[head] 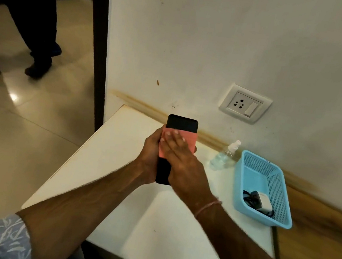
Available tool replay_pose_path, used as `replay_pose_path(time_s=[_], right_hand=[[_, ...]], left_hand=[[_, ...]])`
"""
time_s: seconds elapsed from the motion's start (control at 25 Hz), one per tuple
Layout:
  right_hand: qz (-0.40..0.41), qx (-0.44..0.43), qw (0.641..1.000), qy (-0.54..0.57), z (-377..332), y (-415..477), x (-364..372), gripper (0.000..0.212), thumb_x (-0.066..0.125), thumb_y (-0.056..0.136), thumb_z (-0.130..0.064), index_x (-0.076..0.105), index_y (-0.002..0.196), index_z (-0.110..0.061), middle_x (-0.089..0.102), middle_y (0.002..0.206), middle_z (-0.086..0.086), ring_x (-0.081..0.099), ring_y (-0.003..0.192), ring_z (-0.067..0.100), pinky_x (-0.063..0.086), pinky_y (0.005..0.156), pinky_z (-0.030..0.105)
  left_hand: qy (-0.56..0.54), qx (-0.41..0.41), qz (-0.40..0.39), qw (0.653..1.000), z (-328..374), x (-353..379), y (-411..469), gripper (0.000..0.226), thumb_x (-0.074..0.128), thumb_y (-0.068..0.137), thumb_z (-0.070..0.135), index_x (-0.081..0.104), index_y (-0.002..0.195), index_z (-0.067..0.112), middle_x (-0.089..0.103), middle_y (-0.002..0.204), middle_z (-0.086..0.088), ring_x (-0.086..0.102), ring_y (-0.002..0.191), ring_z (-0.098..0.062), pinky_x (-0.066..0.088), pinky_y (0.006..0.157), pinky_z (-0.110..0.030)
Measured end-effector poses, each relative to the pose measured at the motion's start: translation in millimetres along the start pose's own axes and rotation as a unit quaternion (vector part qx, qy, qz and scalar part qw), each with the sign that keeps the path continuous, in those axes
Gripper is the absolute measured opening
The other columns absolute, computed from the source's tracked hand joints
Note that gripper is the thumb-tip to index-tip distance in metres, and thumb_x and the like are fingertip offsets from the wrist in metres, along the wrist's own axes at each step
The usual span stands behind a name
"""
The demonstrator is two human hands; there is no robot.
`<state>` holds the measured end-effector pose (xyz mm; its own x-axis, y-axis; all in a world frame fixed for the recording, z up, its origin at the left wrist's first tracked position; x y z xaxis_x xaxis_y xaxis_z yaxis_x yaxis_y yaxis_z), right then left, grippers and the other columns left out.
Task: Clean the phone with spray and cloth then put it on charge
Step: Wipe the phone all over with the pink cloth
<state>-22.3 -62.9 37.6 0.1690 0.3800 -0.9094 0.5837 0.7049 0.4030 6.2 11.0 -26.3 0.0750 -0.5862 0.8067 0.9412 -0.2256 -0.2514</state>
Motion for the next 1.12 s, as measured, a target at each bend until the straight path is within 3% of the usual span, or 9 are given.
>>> replay_pose_path(time_s=[0.16,0.24,0.32,0.48,0.56,0.68,0.88,1.0,1.12], right_hand=[[0.056,0.171,0.983,0.043,18,11,-7,0.065,0.043,0.084,0.012,0.039,0.145,-0.009,0.030,0.155,0.003,0.013,0.145,0.015,0.021,0.120,0.035],[0.046,0.112,0.992,0.037,-5,7,-1,0.057,0.039,0.081,0.008,0.050,0.136,0.001,0.043,0.147,0.014,0.026,0.141,0.027,0.028,0.115,0.045],[0.044,0.041,0.998,0.021,-4,3,-2,0.058,0.036,0.079,0.007,0.053,0.134,0.001,0.047,0.144,0.016,0.034,0.139,0.031,0.030,0.113,0.045],[0.074,0.187,0.978,0.044,33,19,-8,0.064,0.041,0.088,0.010,0.033,0.148,-0.012,0.024,0.158,0.002,0.006,0.146,0.011,0.010,0.122,0.030],[0.070,0.171,0.982,0.043,19,20,-4,0.063,0.039,0.088,0.010,0.032,0.148,-0.009,0.023,0.158,0.005,0.005,0.147,0.015,0.003,0.122,0.030],[0.038,0.069,0.997,0.013,-1,-12,7,0.062,0.030,0.083,0.006,0.041,0.143,-0.002,0.035,0.152,0.013,0.024,0.144,0.029,0.012,0.122,0.036],[-0.017,-0.028,0.998,-0.059,-8,-72,12,0.080,0.072,0.067,0.008,0.044,0.141,-0.007,0.040,0.149,0.010,0.028,0.140,0.026,0.020,0.112,0.040],[-0.008,0.027,1.000,-0.013,13,-31,-1,0.070,0.047,0.075,0.012,0.041,0.144,-0.004,0.036,0.152,0.013,0.021,0.143,0.027,0.027,0.115,0.045],[0.005,0.131,0.991,0.027,36,21,-13,0.060,0.038,0.093,0.003,0.027,0.150,-0.011,0.019,0.159,0.005,0.001,0.146,0.014,0.018,0.121,0.039]], left_hand=[[0.008,0.017,0.002,1.000,0,2,2,0.060,0.054,0.090,0.058,0.071,0.125,0.013,0.069,0.128,-0.011,0.067,0.115,-0.030,0.058,0.091,-0.037],[-0.009,0.011,-0.003,1.000,-2,0,1,0.063,0.054,0.089,0.058,0.067,0.131,0.012,0.065,0.132,-0.014,0.065,0.118,-0.032,0.054,0.099,-0.040],[-0.004,0.006,-0.005,1.000,-1,0,0,0.063,0.053,0.091,0.058,0.067,0.130,0.011,0.064,0.134,-0.015,0.064,0.120,-0.032,0.052,0.101,-0.040],[0.030,0.013,-0.004,0.999,-5,6,1,0.057,0.053,0.094,0.059,0.071,0.126,0.014,0.069,0.128,-0.012,0.067,0.115,-0.029,0.057,0.087,-0.035],[0.022,0.011,-0.015,1.000,-8,5,1,0.056,0.055,0.093,0.057,0.070,0.127,0.015,0.068,0.130,-0.010,0.066,0.118,-0.027,0.057,0.089,-0.034],[0.025,-0.010,-0.034,0.999,-2,4,-1,0.069,0.056,0.088,0.060,0.065,0.132,0.008,0.065,0.129,-0.017,0.064,0.115,-0.034,0.053,0.098,-0.042],[0.039,-0.015,-0.037,0.998,5,0,4,0.075,0.045,0.091,0.065,0.066,0.125,0.001,0.066,0.116,-0.020,0.065,0.099,-0.036,0.051,0.094,-0.043],[0.060,-0.022,-0.020,0.998,2,-1,3,0.070,0.049,0.090,0.065,0.071,0.123,0.007,0.071,0.116,-0.015,0.068,0.105,-0.033,0.054,0.093,-0.040],[0.059,-0.023,0.006,0.998,-5,2,0,0.058,0.053,0.093,0.060,0.073,0.122,0.014,0.072,0.120,-0.012,0.069,0.110,-0.030,0.057,0.090,-0.037]])
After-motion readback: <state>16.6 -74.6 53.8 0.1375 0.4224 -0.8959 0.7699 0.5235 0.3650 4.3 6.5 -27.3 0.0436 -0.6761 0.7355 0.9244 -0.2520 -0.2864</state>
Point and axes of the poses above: each hand's wrist, its own y-axis towards the middle knuckle, its own x-axis out of the palm, z = x × y, the point moved 5 cm from there along y, towards the middle knuckle
